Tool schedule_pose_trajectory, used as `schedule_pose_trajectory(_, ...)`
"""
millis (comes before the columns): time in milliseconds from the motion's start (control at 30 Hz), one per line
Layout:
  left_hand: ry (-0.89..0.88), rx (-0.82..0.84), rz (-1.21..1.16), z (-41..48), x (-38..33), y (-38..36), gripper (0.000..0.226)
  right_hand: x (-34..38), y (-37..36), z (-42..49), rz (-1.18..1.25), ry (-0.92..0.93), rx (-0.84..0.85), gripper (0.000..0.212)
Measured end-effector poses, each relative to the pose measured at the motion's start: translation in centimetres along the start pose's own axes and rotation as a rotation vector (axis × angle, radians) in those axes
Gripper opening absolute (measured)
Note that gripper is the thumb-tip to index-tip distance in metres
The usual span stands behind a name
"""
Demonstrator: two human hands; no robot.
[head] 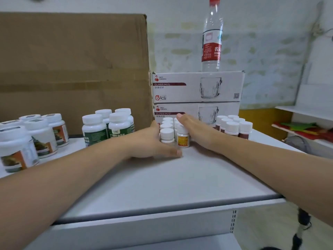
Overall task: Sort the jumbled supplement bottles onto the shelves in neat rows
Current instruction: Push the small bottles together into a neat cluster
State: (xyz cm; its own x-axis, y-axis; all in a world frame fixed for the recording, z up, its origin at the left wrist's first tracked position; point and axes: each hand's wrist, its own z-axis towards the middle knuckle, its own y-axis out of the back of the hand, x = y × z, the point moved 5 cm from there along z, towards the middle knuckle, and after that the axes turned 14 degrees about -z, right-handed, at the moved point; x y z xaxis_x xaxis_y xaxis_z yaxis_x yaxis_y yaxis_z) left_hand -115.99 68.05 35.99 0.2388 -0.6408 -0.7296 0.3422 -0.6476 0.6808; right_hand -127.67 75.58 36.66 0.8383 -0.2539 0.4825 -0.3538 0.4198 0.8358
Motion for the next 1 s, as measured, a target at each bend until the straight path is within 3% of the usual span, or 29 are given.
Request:
schedule_pose_trajectory(67, 0.004, 0.024, 0.073, 0.2, 0.3, 0.0, 0.067, -0.5, -0.2, 0.4, -0.016, -0.010, 0.011, 0.068)
schedule_pose_trajectory(167, -0.082, 0.051, 0.144, 0.7, 0.1, -0.6, 0.078, -0.6, -0.1, 0.3, -0.028, -0.028, 0.019, 0.062)
schedule_pose_trajectory(300, -0.112, 0.084, 0.136, 1.3, 0.1, -1.3, 0.062, -0.8, 0.1, 0.5, -0.042, -0.036, 0.010, 0.058)
schedule_pose_trajectory(467, -0.051, 0.064, 0.181, 2.7, 1.7, -1.0, 0.110, -0.9, 0.0, 0.6, -0.065, -0.028, 0.023, 0.062)
schedule_pose_trajectory(567, -0.044, 0.048, 0.187, 3.0, 2.1, -1.0, 0.127, -1.0, -0.2, 0.8, -0.078, -0.049, 0.024, 0.070)
schedule_pose_trajectory(633, -0.044, 0.055, 0.179, 2.9, 2.0, -1.0, 0.125, -1.0, -0.1, 0.8, -0.077, -0.040, 0.019, 0.069)
schedule_pose_trajectory(767, -0.115, 0.083, 0.131, 2.7, 1.4, -1.3, 0.082, -0.7, 0.1, 0.6, -0.066, -0.017, 0.034, 0.063)
schedule_pose_trajectory(833, -0.126, 0.063, 0.156, 2.9, 1.5, -1.3, 0.086, -0.6, 0.1, 0.4, -0.049, -0.016, 0.038, 0.060)
schedule_pose_trajectory(933, -0.096, 0.004, 0.204, 3.4, 2.2, -1.1, 0.116, -0.4, 0.4, 0.1, -0.067, 0.004, 0.028, 0.055)
schedule_pose_trajectory(1000, -0.104, 0.012, 0.205, 3.5, 2.1, -1.1, 0.109, -0.4, 0.6, 0.0, -0.086, 0.025, 0.027, 0.057)
